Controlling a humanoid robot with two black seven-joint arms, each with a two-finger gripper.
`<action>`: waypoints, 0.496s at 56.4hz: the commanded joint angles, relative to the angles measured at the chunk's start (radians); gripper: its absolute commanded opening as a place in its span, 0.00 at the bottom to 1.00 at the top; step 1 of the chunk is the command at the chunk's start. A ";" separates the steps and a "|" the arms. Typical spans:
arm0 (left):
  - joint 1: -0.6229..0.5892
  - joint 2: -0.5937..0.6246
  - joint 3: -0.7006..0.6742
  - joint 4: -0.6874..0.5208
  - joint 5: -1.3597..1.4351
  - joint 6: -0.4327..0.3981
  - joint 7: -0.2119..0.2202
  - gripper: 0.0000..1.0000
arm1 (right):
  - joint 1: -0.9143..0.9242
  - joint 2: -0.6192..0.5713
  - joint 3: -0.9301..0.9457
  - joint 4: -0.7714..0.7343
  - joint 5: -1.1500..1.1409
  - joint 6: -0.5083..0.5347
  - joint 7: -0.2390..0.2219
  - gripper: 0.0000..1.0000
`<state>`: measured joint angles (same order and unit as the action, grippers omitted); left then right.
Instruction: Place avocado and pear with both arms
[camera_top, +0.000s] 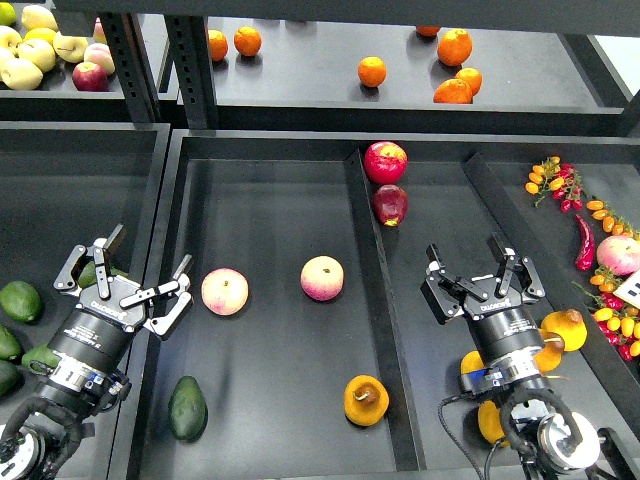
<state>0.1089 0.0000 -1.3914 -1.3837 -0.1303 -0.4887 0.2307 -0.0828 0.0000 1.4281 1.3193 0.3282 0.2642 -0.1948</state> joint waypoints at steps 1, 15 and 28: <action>0.000 0.000 -0.001 0.000 -0.002 0.000 0.002 1.00 | 0.000 0.000 0.000 0.000 0.000 0.003 0.000 0.99; 0.000 0.000 -0.003 0.000 -0.002 0.000 0.007 1.00 | 0.000 0.000 0.000 0.000 0.000 0.004 0.000 0.99; 0.000 0.000 -0.005 0.000 0.000 0.000 0.001 1.00 | 0.000 0.000 0.002 0.000 0.000 0.007 0.000 0.99</action>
<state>0.1089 0.0000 -1.3949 -1.3836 -0.1319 -0.4887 0.2362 -0.0828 0.0000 1.4294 1.3193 0.3283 0.2692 -0.1948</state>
